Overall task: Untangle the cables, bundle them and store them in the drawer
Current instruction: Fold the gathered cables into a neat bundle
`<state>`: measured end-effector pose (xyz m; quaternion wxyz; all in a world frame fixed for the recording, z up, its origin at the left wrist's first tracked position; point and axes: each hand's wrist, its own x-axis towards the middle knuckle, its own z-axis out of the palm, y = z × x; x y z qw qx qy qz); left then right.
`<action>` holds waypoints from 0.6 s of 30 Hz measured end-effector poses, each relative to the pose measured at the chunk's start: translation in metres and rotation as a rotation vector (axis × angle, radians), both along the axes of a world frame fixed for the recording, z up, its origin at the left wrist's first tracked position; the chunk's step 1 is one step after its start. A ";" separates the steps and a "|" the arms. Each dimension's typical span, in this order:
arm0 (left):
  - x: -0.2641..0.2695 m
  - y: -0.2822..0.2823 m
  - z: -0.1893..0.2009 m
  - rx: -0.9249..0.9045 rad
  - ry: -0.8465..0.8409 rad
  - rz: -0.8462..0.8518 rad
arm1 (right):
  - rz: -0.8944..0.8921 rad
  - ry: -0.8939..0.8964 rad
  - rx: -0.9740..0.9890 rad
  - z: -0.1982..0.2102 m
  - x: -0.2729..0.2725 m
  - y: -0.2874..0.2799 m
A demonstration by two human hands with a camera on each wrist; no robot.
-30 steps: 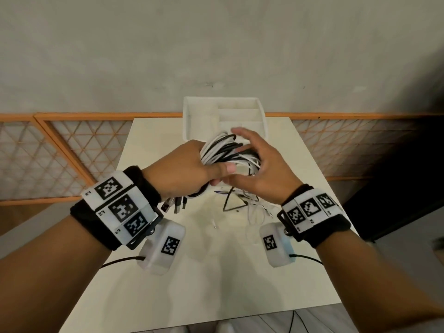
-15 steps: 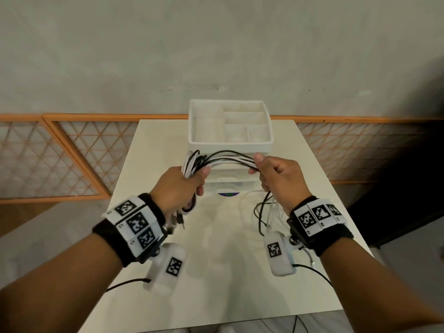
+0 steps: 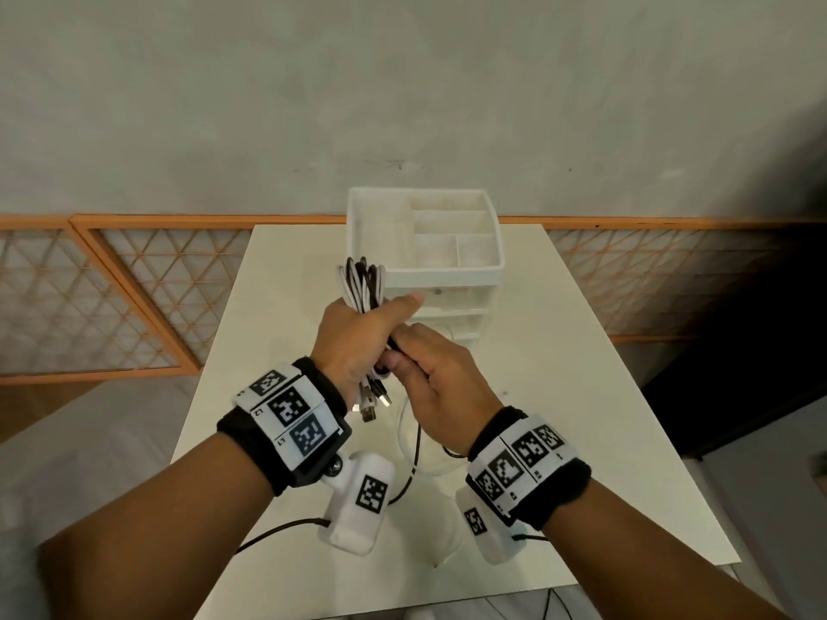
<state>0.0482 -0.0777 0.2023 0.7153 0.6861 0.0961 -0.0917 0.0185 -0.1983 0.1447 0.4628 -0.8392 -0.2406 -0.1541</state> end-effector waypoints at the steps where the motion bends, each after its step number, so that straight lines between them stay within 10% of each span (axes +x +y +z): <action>1: 0.002 0.001 0.001 0.004 -0.006 0.037 | 0.023 0.001 -0.027 0.001 -0.001 0.000; 18: 0.017 0.032 0.025 -0.210 -0.349 -0.117 | -0.327 0.535 -0.033 -0.021 0.014 -0.063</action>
